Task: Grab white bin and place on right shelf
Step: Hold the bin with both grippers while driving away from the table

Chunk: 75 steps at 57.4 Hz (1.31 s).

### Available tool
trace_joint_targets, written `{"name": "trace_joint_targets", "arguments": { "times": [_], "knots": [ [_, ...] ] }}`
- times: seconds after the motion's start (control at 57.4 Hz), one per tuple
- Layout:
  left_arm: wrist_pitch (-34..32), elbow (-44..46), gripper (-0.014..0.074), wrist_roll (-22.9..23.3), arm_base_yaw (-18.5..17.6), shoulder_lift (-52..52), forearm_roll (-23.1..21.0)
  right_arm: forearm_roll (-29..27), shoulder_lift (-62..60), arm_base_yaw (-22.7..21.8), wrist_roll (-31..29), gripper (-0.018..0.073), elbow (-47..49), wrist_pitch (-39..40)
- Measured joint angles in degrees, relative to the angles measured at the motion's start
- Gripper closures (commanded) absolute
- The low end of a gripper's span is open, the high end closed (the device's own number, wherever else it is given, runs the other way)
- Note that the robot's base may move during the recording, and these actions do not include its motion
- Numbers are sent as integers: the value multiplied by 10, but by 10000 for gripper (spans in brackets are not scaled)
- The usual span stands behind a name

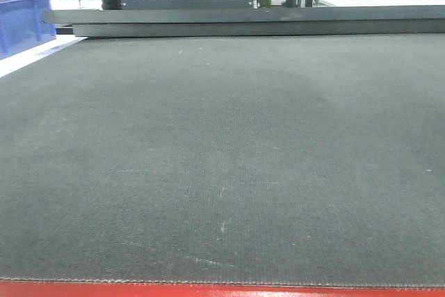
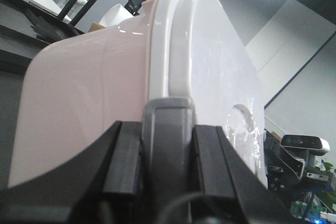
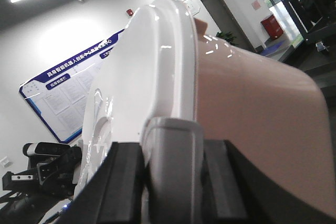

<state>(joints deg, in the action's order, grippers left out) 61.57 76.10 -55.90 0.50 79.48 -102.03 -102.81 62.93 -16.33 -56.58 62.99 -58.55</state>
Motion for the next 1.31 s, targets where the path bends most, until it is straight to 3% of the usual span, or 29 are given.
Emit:
{"name": "trace_joint_targets", "arguments": {
  "times": [1.307],
  "knots": [
    [-4, 0, 714, 0, 0, -1, 0, 0, -5, 0, 1, 489, 0, 6]
  ]
}}
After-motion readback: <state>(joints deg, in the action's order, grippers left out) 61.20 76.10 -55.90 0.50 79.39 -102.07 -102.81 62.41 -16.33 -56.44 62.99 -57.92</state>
